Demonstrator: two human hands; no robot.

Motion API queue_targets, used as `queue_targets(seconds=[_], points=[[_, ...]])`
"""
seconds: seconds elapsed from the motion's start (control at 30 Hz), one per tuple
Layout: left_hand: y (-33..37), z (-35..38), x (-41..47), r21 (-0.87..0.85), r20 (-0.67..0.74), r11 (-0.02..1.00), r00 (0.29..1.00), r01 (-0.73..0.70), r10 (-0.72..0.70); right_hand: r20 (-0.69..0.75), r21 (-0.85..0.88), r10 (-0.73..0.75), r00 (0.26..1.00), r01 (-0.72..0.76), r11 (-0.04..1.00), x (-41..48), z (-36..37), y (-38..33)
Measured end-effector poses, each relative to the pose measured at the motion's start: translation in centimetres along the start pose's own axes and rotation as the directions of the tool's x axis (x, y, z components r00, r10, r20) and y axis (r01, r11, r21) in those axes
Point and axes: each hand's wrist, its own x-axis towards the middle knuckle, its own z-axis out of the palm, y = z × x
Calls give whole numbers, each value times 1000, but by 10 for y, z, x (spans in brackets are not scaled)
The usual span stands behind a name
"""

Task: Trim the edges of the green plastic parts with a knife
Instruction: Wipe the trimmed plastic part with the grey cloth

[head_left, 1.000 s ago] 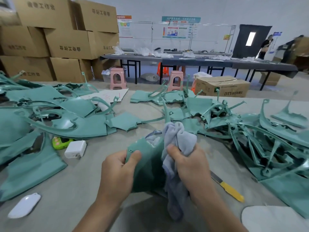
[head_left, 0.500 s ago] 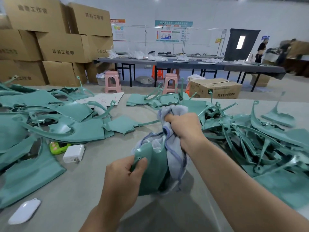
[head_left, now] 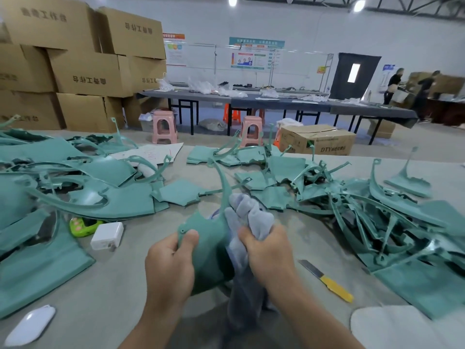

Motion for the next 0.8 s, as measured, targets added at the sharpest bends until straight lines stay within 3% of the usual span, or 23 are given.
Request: queue_targets(seconds=[0.1,0.27,0.37,0.43,0.5,0.53,0.57,0.63,0.67,0.73,0.8], points=[[-2,-3,3,-9,-58,1000,998,24,-24,-117,-66,89,989,-97,993,16,-16,4],[1,-4,-4,10,1,1000,1000,24,-24,-239,330,350,906,-263,907,51,-41,-12],[1,-9,6,-42,-105,990,985,132,-135,-147,538,422,894,-286,793,63,-56,-13],[-2,-10,15,-241,-110,929,943,280,-313,-15,440,343,939,-302,845,62,-62,-14],[-3,-10,18,-296,-129,905,926,305,-354,63,25,201,978,-203,979,49,-57,-15],[-2,-10,15,-226,-166,946,948,231,-272,12,-226,81,997,-77,971,39,-53,-15],[-1,-10,10,-131,-194,983,970,125,-149,-46,-322,-70,996,51,945,26,-48,-17],[9,-8,-4,17,-162,995,982,-100,101,-27,-218,-293,956,280,935,-4,-36,-27],[13,-7,-11,40,-86,975,972,-217,220,72,-77,-295,953,300,951,-16,-28,-33],[18,-4,-24,7,181,931,917,-364,357,316,228,-202,927,132,965,-35,-7,-35],[18,-1,-33,-85,443,905,798,-417,409,366,407,-77,928,-86,909,-38,4,-32]])
